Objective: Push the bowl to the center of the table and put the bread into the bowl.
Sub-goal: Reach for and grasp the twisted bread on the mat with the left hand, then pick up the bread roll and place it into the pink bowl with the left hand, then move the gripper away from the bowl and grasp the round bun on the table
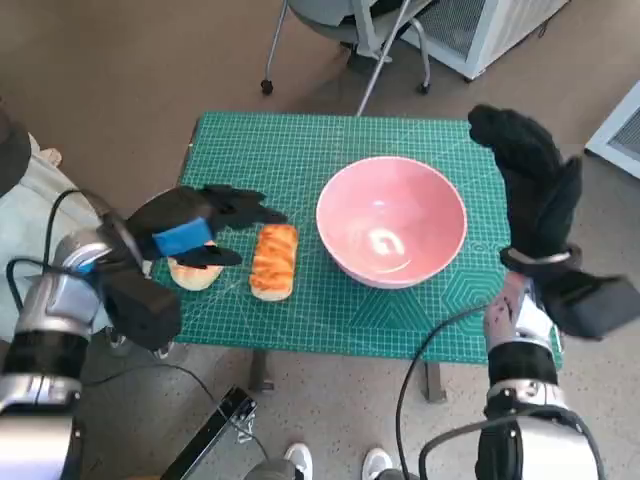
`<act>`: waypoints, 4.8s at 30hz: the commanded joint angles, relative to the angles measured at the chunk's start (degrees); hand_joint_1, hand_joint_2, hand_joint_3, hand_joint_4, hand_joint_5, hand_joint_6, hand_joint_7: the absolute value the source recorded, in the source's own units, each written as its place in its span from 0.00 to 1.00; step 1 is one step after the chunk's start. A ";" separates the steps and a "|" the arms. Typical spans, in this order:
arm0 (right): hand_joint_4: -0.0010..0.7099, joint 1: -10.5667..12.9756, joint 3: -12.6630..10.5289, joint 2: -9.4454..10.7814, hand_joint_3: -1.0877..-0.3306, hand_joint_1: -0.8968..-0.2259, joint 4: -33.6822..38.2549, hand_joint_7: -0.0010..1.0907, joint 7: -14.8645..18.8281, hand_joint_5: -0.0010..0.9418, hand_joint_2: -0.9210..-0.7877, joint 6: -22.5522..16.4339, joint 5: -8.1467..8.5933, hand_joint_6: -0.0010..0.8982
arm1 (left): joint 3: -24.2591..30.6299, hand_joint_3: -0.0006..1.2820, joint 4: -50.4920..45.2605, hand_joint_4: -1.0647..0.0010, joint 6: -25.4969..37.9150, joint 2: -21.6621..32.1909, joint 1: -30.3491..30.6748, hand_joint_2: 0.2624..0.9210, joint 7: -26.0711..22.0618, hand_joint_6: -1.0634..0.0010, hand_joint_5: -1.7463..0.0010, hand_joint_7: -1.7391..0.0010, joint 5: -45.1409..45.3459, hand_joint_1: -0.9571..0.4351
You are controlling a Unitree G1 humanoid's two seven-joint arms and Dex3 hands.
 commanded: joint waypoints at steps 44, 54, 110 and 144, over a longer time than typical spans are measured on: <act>0.48 6.92 4.06 -0.07 0.38 0.45 -5.08 0.75 -5.44 0.00 0.00 -2.50 -1.07 0.05 | -37.60 0.09 25.89 0.43 -6.39 -7.92 -14.59 0.99 49.33 0.45 0.50 0.41 41.49 0.68; 0.47 7.18 4.68 -0.23 0.36 0.46 -5.05 0.76 -6.55 0.00 0.00 -2.59 -1.43 0.04 | -32.65 0.05 28.47 0.37 -10.44 -6.54 -13.71 1.00 45.54 0.37 0.39 0.30 31.72 0.69; 0.46 8.76 4.80 2.08 0.36 0.47 -7.92 0.76 -2.58 0.00 0.00 -0.51 4.13 0.03 | -9.48 0.09 26.53 0.42 0.87 -21.10 -23.94 1.00 30.58 0.45 0.33 0.27 6.76 0.69; 0.48 10.60 3.92 1.70 0.38 0.45 -11.26 0.80 -1.88 0.01 0.00 0.76 5.04 0.01 | 2.21 0.00 15.05 0.52 -1.55 -10.57 -12.58 0.97 5.17 0.50 0.98 0.77 -11.70 0.53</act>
